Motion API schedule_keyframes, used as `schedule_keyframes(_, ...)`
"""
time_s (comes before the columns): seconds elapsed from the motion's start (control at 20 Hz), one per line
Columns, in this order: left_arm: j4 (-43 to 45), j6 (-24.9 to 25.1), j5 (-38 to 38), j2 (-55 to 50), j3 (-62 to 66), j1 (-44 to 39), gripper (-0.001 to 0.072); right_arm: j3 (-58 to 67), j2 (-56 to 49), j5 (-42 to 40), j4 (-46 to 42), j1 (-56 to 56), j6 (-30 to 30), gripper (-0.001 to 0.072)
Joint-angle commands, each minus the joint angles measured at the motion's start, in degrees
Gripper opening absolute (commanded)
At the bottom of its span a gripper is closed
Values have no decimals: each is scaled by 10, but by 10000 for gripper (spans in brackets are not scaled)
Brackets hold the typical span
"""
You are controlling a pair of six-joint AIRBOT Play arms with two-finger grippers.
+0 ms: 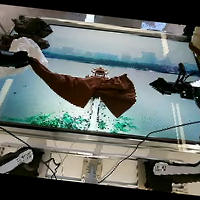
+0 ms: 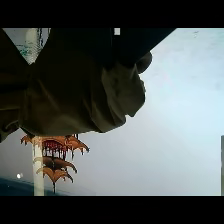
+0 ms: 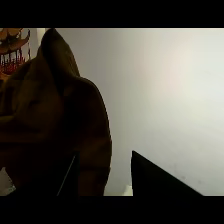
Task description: Fold the shirts.
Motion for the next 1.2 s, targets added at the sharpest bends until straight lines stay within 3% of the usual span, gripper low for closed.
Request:
schedule_keyframes(0.0,6,0,-2,0,0,0,14,0,-59,10,20,31,-14,382)
schedule_keyframes(0.2,6,0,-2,0,0,0,13,0,-87,-9,-29,72,16,381)
schedule_keyframes(0.6,23,0,-2,0,0,0,14,0,-116,-9,-33,121,27,372)
schedule_keyframes(0.65,23,0,-2,0,0,0,14,0,-120,-10,-35,128,27,348)
schedule_keyframes(0.8,21,0,-2,0,0,0,14,1,-123,-15,-33,143,-2,25)
schedule_keyframes(1.15,-40,0,-2,0,0,0,13,103,-79,64,-37,141,-19,26)
